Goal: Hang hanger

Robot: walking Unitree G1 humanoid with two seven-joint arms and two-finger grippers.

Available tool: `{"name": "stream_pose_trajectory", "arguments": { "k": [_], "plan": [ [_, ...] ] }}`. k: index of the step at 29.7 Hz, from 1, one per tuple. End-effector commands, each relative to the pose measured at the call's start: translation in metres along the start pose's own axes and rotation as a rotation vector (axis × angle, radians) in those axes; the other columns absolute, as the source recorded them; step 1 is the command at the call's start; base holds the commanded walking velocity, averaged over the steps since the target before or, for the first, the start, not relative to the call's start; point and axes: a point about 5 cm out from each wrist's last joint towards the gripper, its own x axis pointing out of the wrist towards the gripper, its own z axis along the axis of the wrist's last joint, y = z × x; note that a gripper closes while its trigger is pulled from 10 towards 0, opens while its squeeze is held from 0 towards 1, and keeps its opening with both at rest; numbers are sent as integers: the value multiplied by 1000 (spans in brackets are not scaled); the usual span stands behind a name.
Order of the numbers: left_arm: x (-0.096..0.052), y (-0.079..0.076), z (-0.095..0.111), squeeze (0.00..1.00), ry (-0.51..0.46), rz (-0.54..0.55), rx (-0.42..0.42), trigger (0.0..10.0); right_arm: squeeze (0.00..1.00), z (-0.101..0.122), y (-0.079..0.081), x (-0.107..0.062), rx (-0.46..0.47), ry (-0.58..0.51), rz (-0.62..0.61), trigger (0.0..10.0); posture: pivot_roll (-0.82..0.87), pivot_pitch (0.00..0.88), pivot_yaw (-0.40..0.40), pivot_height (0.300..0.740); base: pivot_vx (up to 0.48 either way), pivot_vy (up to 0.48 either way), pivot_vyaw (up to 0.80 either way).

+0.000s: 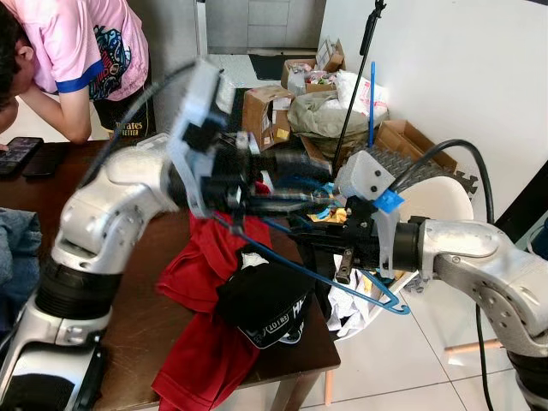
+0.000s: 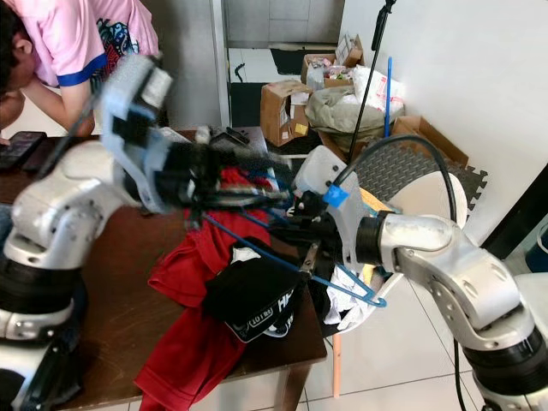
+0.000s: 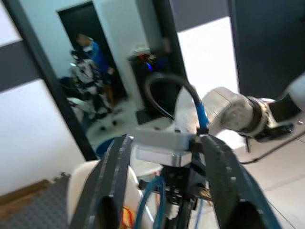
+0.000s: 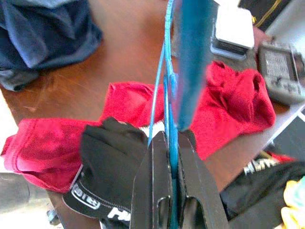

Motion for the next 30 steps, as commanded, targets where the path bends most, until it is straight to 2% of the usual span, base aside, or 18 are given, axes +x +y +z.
{"name": "stream_pose_trajectory", "arguments": {
  "k": [1,5,7,8,10,11,13,14,15,16,17,18,20,21,24,30],
  "plan": [
    [-12,2,5,1000,31,32,24,10000,0,-3,-2,-1,-1,9,-26,0,29,42,-37,740,0,0,0],
    [-24,3,9,1000,71,59,43,10000,0,-5,-7,-3,1,13,-51,0,29,42,-36,740,0,0,0],
    [-35,6,13,1000,96,98,58,10000,0,-7,-11,-5,2,19,-80,0,31,44,-35,740,0,0,0],
    [-35,6,13,1000,96,98,58,10000,0,-7,-11,-5,2,19,-80,0,31,44,-35,740,0,0,0],
    [-50,15,17,1000,125,226,94,10000,0,-10,-22,-9,15,16,-153,0,31,44,-35,740,0,0,0],
    [-60,24,19,1000,135,361,123,10000,0,-10,-33,-13,35,-6,-236,0,38,49,-35,740,0,0,0],
    [-66,29,19,1000,136,467,142,10000,0,-9,-41,-16,54,-29,-305,0,38,49,-35,740,0,0,0],
    [-70,34,15,506,148,584,145,10000,0,-5,-48,-17,85,-77,-369,3922,39,52,-37,740,0,0,0],
    [-70,34,15,506,148,584,145,10000,0,-5,-48,-17,85,-77,-369,3922,39,52,-37,740,0,0,0],
    [-73,37,11,506,157,656,145,10000,0,-3,-52,-18,106,-110,-405,3922,39,52,-37,740,0,0,0],
    [-76,40,4,0,203,798,189,10000,0,0,-55,-17,149,-171,-445,10000,41,54,-39,740,0,0,0],
    [-79,41,0,0,234,891,225,10000,0,2,-57,-16,179,-211,-468,10000,42,54,-38,740,0,0,0],
    [-75,38,-6,0,290,989,293,10000,0,3,-57,-13,208,-254,-483,10000,50,55,-36,740,0,0,0],
    [-75,38,-6,0,290,989,293,10000,0,3,-57,-13,208,-254,-483,10000,50,55,-36,740,0,0,0],
    [-55,26,-17,0,287,1080,288,10000,0,4,-58,-8,236,-287,-493,10000,73,54,-33,740,0,0,0],
    [-47,17,-34,0,328,1161,277,10000,0,7,-57,3,265,-319,-495,10000,80,47,-34,740,-106,0,0]
  ]
}}
